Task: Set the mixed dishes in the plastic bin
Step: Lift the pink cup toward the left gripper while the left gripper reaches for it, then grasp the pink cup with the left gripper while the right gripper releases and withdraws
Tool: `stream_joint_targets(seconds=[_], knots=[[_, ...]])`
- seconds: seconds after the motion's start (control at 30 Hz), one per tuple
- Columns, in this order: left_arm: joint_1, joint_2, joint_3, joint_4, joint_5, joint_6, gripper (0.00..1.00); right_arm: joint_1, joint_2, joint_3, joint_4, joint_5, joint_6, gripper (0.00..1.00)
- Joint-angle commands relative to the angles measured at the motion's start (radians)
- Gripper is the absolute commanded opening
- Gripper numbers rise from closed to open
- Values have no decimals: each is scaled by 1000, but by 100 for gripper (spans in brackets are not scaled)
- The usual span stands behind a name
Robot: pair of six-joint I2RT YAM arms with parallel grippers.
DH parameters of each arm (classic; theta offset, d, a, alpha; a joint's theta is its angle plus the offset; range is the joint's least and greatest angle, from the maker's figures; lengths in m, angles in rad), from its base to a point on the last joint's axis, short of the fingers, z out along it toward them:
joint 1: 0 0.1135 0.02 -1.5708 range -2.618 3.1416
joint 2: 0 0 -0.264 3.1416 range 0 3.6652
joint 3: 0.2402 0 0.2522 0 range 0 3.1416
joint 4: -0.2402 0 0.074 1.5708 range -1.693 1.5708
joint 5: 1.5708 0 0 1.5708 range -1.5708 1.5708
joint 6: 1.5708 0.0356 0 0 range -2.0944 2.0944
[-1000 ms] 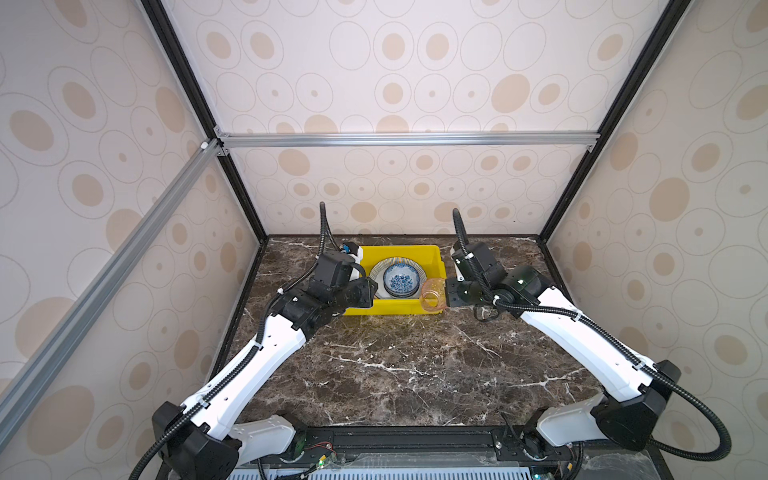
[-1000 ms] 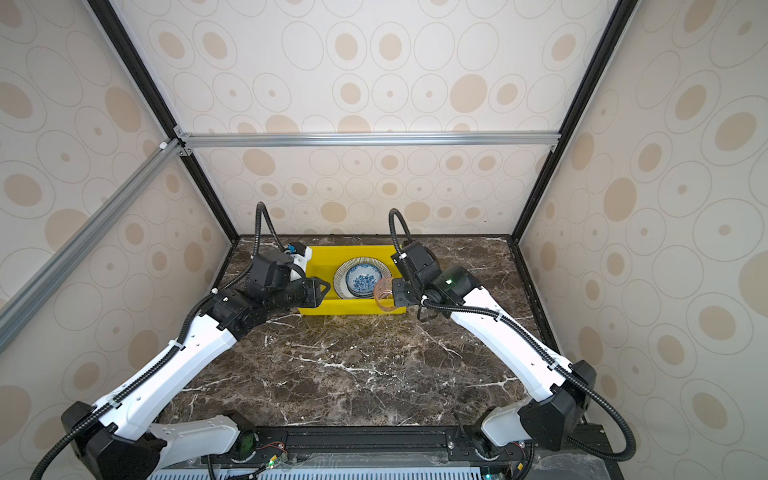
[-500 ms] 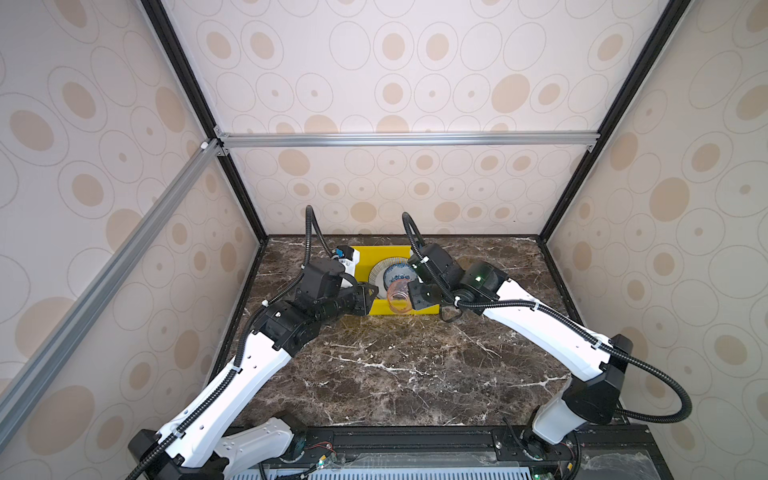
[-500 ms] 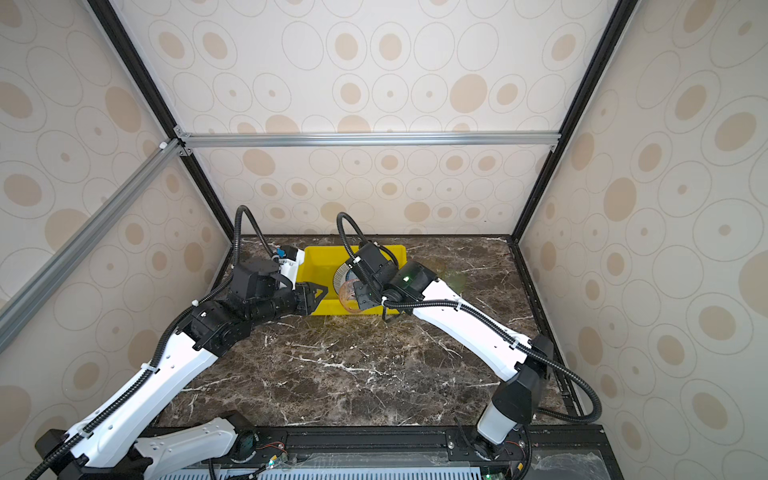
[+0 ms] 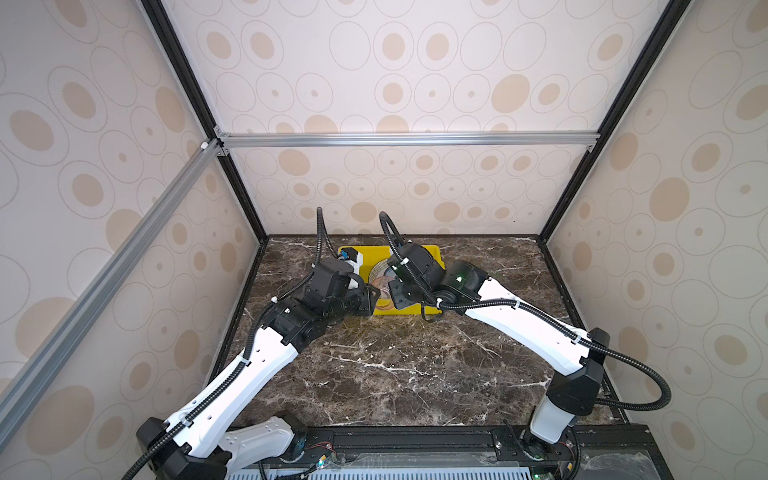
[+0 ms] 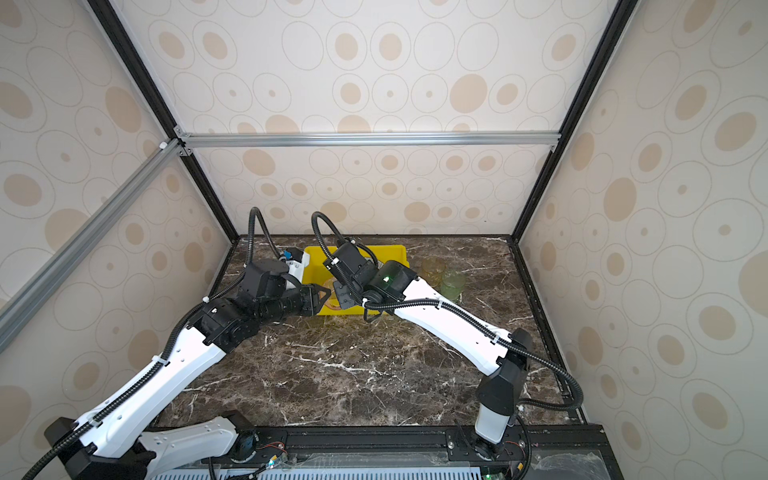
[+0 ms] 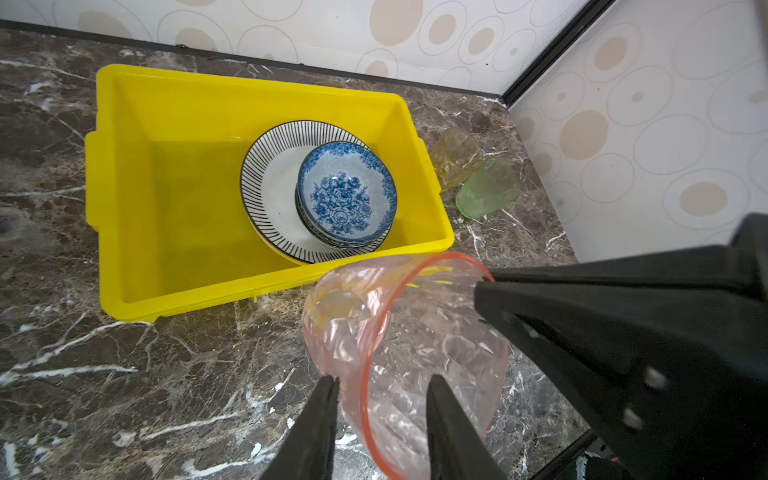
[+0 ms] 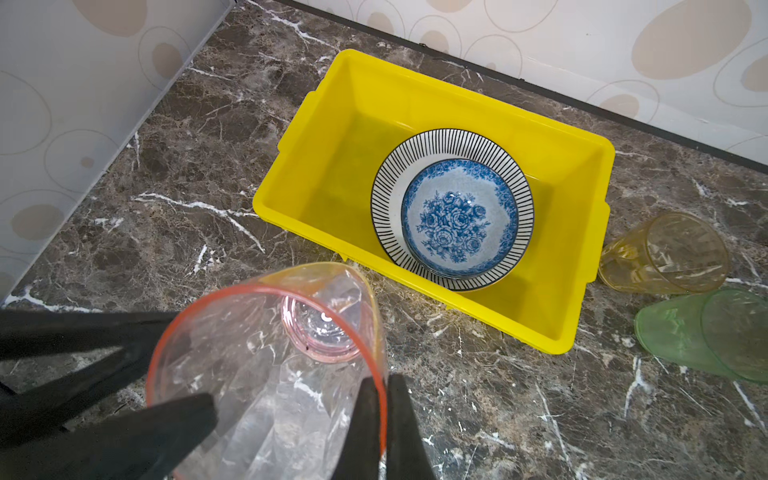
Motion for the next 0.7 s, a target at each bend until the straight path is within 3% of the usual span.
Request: stream_joint_targets(seconds=[0.0, 0.13, 0.67], knots=[[-11, 5, 28, -31, -69, -17, 36, 10, 7, 41, -4, 25, -12, 0], [-11, 19, 39, -57, -114, -24, 23, 13, 13, 43, -2, 22, -9, 0], [-12, 90, 49, -64, -184, -60, 0, 53, 6, -12, 76, -4, 43, 0]])
